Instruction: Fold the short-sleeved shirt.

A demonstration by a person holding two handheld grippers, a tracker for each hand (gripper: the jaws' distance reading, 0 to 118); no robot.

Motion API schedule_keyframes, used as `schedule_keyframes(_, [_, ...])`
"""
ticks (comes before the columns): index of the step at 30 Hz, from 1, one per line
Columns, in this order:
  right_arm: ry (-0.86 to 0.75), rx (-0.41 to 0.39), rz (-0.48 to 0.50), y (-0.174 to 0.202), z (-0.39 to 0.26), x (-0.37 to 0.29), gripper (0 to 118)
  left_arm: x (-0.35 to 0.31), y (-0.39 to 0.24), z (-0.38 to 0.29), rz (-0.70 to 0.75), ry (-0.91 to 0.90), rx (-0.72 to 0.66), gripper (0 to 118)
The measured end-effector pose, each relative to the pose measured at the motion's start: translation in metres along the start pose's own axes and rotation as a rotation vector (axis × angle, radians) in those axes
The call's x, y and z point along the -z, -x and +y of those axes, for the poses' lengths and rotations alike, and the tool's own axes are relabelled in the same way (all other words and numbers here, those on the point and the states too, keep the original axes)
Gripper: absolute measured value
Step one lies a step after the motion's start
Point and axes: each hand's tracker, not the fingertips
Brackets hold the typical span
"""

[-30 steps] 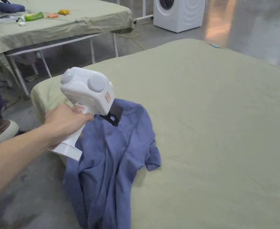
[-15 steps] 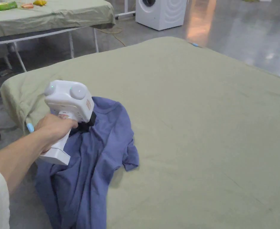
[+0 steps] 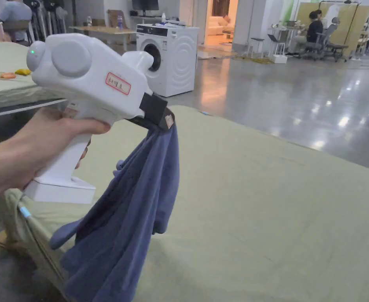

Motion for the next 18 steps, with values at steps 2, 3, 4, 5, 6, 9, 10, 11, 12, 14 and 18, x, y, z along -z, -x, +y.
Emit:
schedule_keyframes(2, [-0.028, 0.0, -0.034, -0.013, 0.004, -0.018, 5, -0.027, -0.058, 0.035, -0.029, -0.061, 0.111, 2])
schedule_keyframes(3, [-0.05, 0.005, -0.048, -0.02, 0.006, -0.029, 5, -0.04, -0.088, 0.049, -0.083, -0.081, 0.169, 2])
schedule_keyframes(4, [-0.073, 0.015, -0.059, -0.026, 0.008, -0.038, 5, -0.048, -0.114, 0.065, -0.155, -0.074, 0.198, 2])
schedule_keyframes(5, [-0.086, 0.024, -0.063, -0.033, 0.01, -0.047, 5, -0.059, -0.14, 0.075, -0.149, -0.112, 0.234, 2])
schedule_keyframes(6, [-0.098, 0.026, -0.071, -0.04, 0.011, -0.056, 5, -0.063, -0.167, 0.09, -0.187, -0.117, 0.293, 2])
schedule_keyframes(9, [-0.132, 0.031, -0.138, -0.057, 0.012, -0.078, 5, -0.054, -0.235, 0.12, -0.299, -0.119, 0.405, 2])
schedule_keyframes(10, [-0.134, 0.035, -0.148, -0.063, 0.011, -0.085, 5, -0.039, -0.258, 0.124, -0.33, -0.107, 0.436, 2])
schedule_keyframes(11, [-0.134, 0.036, -0.158, -0.068, 0.01, -0.09, 5, -0.017, -0.277, 0.127, -0.382, -0.054, 0.447, 2])
schedule_keyframes(12, [-0.134, 0.042, -0.185, -0.072, 0.008, -0.095, 5, 0.013, -0.301, 0.124, -0.449, -0.008, 0.453, 2])
schedule_keyframes(14, [-0.124, 0.042, -0.223, -0.082, 0.002, -0.106, 5, 0.082, -0.352, 0.104, -0.531, 0.092, 0.514, 2])
schedule_keyframes(18, [-0.089, 0.071, -0.315, -0.104, -0.016, -0.121, 5, 0.248, -0.459, 0.008, -0.666, 0.367, 0.567, 2])
